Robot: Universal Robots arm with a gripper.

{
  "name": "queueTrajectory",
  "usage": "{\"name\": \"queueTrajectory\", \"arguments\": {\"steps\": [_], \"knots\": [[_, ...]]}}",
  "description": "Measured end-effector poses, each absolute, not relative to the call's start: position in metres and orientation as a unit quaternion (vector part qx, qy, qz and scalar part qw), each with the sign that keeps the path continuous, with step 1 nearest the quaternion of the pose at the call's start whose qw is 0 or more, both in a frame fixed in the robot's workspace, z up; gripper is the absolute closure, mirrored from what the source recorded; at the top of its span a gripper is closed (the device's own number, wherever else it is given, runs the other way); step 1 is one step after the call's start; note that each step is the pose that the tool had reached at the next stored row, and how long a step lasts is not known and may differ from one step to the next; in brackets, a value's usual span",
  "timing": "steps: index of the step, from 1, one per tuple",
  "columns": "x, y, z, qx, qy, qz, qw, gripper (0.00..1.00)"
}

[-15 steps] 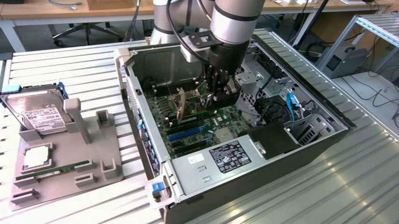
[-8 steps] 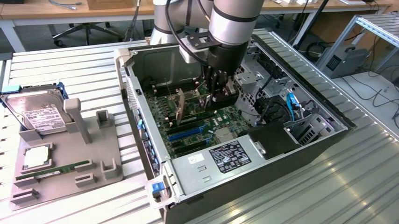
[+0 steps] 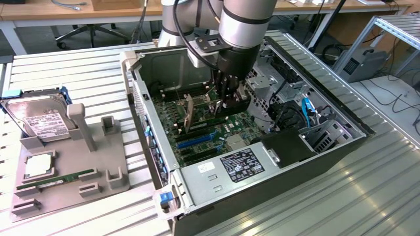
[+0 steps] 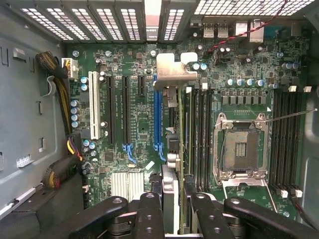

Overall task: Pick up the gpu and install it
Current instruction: 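Insert the gpu into the slot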

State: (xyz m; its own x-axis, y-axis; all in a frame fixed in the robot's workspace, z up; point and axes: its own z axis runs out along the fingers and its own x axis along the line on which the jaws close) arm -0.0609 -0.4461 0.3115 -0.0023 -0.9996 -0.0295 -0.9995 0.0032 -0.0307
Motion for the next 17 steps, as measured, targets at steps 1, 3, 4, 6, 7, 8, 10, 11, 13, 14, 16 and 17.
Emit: {"name": "queueTrajectory", "arguments": {"steps": [1, 3, 4, 6, 7, 8, 10, 11, 13, 14, 16, 17], "knots": [[-0.0612, -0.4462, 0.3113, -0.706, 0.708, 0.0, 0.021, 0.73], [-0.0615, -0.4462, 0.3109, -0.706, 0.708, 0.0, 0.021, 0.73], [-0.0618, -0.4462, 0.3107, -0.706, 0.708, 0.0, 0.021, 0.73], [-0.0622, -0.4464, 0.3104, -0.706, 0.708, 0.0, 0.021, 0.73], [-0.0624, -0.4464, 0.3103, -0.706, 0.708, 0.0, 0.021, 0.73], [-0.0625, -0.4465, 0.31, -0.706, 0.708, 0.0, 0.021, 0.73], [-0.0626, -0.4465, 0.3098, -0.706, 0.708, -0.001, 0.021, 0.73], [-0.0627, -0.4465, 0.3097, -0.706, 0.708, -0.001, 0.021, 0.73], [-0.063, -0.4467, 0.3094, -0.706, 0.708, -0.001, 0.021, 0.73], [-0.0632, -0.4468, 0.3094, -0.706, 0.708, -0.001, 0.021, 0.73], [-0.0639, -0.4474, 0.3094, -0.706, 0.708, -0.001, 0.021, 0.73], [-0.0642, -0.4476, 0.3093, -0.706, 0.708, -0.001, 0.021, 0.73]]}}
